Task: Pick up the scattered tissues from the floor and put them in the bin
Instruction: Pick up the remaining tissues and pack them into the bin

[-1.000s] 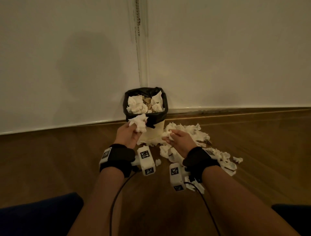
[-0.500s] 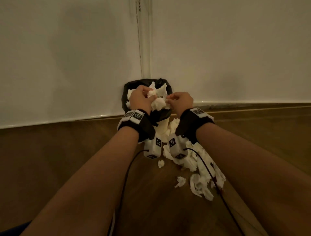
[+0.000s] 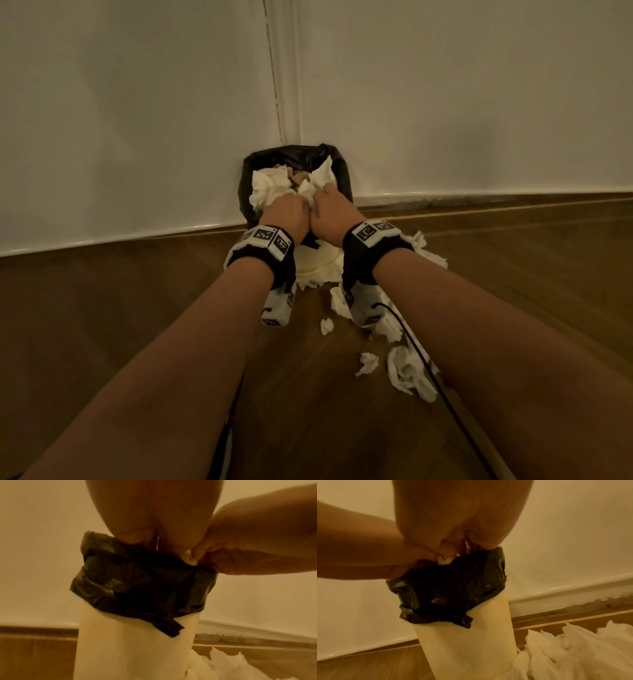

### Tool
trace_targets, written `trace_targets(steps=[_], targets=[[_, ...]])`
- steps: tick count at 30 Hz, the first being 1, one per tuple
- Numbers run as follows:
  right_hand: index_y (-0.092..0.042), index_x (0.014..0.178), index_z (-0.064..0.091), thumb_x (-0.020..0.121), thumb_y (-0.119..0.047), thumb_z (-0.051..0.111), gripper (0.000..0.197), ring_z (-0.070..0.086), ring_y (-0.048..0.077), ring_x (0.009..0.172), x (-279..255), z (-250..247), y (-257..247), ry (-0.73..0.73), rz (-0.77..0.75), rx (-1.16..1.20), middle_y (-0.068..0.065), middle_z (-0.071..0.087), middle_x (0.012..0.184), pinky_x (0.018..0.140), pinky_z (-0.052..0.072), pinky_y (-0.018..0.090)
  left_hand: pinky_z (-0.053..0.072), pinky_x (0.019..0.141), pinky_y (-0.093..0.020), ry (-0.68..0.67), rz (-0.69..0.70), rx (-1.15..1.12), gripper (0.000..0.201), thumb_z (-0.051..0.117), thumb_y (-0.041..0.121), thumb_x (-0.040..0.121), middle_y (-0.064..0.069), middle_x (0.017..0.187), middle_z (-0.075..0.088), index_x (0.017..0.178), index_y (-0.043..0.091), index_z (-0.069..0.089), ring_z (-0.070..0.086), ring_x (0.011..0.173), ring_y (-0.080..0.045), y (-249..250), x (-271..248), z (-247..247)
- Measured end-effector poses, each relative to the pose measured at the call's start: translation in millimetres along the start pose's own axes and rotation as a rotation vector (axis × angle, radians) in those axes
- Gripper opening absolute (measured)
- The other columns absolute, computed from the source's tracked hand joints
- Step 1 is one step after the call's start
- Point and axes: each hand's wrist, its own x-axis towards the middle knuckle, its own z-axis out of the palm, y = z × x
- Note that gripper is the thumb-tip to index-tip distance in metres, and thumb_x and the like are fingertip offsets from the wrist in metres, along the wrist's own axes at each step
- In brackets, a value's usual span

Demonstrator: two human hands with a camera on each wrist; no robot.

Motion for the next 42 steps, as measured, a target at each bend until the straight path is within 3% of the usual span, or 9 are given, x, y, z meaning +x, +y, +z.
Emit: trace_targets(steps=[5,9,11,15,17,22,28,35,42], targets=[[-0.007,0.132,0.036,0.092,-0.025,0.043,0.044,0.055,0.033,0.109,-4.0,1.7,3.1,-0.031,-0.096,-0.174,0.015,0.056,0.123,0.091,0.039,0.04,0.044,0.092,-0.044,-0.052,-0.017,0.125,0.037,0.03,0.023,0.1,-0.014,0.123,0.056,0.13,0.004,0.039,0.057,0.108,-0.031,-1.9,-7.7,-0.5],[-0.017,0.135,0.043,0.092,-0.035,0.04,0.047,0.051,0.026,0.118,-1.3,-1.1,2.4,-0.158,-0.108,-0.525,0.005,0.061,0.122,0.115,0.013,0.047,0.029,0.102,-0.045,-0.063,-0.045,0.169,0.035,0.019,0.026,0.1,-0.01,0.111,0.062,0.114,0.011,0.047,0.057,0.102,-0.028,3.6,-12.7,-4.2],[-0.019,0.138,0.042,0.095,-0.037,0.034,0.047,0.042,0.028,0.128,-0.2,-5.0,1.8,-0.161,-0.089,-0.537,0.006,0.054,0.133,0.116,0.005,0.05,0.027,0.104,-0.046,0.007,-0.05,0.142,0.034,0.023,0.028,0.099,-0.009,0.116,0.058,0.122,0.012,0.044,0.054,0.105,-0.028,4.5,-14.9,-0.8],[-0.018,0.132,0.045,0.097,-0.036,0.03,0.043,0.041,0.028,0.122,-15.6,-15.1,14.1,0.26,-0.083,-0.256,0.011,0.049,0.13,0.111,0.019,0.043,0.037,0.094,-0.04,0.487,0.004,-0.197,0.03,0.032,0.024,0.098,-0.01,0.117,0.051,0.118,0.013,0.051,0.048,0.107,-0.026,7.4,-46.4,15.6],[-0.02,0.132,0.044,0.095,-0.038,0.035,0.042,0.042,0.026,0.116,-29.3,-20.4,29.3,0.428,-0.063,-0.129,0.007,0.05,0.126,0.104,0.026,0.04,0.041,0.085,-0.034,0.553,0.055,-0.301,0.023,0.038,0.019,0.096,-0.011,0.112,0.05,0.111,0.01,0.054,0.05,0.098,-0.024,10.5,-66.5,33.8],[-0.016,0.124,0.05,0.095,-0.034,0.041,0.035,0.041,0.028,0.117,-75.5,-11.2,80.3,0.388,0.141,-0.088,0.009,0.049,0.124,0.097,0.032,0.042,0.043,0.071,-0.026,0.235,0.039,-0.37,0.02,0.043,0.019,0.094,-0.004,0.111,0.048,0.111,0.014,0.052,0.054,0.086,-0.019,12.3,-111.7,93.3],[-0.015,0.116,0.057,0.093,-0.019,0.044,0.027,0.043,0.029,0.116,-147.9,24.7,133.3,0.28,0.324,-0.029,0.01,0.055,0.118,0.098,0.036,0.039,0.038,0.1,-0.039,-0.194,-0.107,-0.195,0.049,0.055,0.039,0.086,-0.001,0.136,0.036,0.13,0.027,0.04,0.041,0.124,-0.023,20.4,-142.2,146.7],[-0.018,0.11,0.057,0.094,-0.016,0.043,0.022,0.044,0.023,0.111,-207.3,57.8,160.1,0.221,0.514,0.111,0.005,0.055,0.114,0.093,0.039,0.035,0.003,0.113,-0.056,-0.451,-0.179,0.022,0.115,0.056,0.078,0.063,-0.003,0.158,-0.006,0.147,0.032,-0.007,-0.002,0.145,-0.032,28.1,-139.2,183.5],[-0.018,0.109,0.055,0.093,-0.021,0.044,0.02,0.042,0.021,0.108,-230.3,81.4,157.1,0.136,0.485,0.124,0.003,0.053,0.111,0.09,0.037,0.033,0.008,0.115,-0.053,-0.535,-0.159,0.111,0.131,0.056,0.086,0.051,-0.002,0.157,-0.006,0.148,0.027,-0.011,0.0,0.144,-0.029,27.9,-132.0,194.8]])
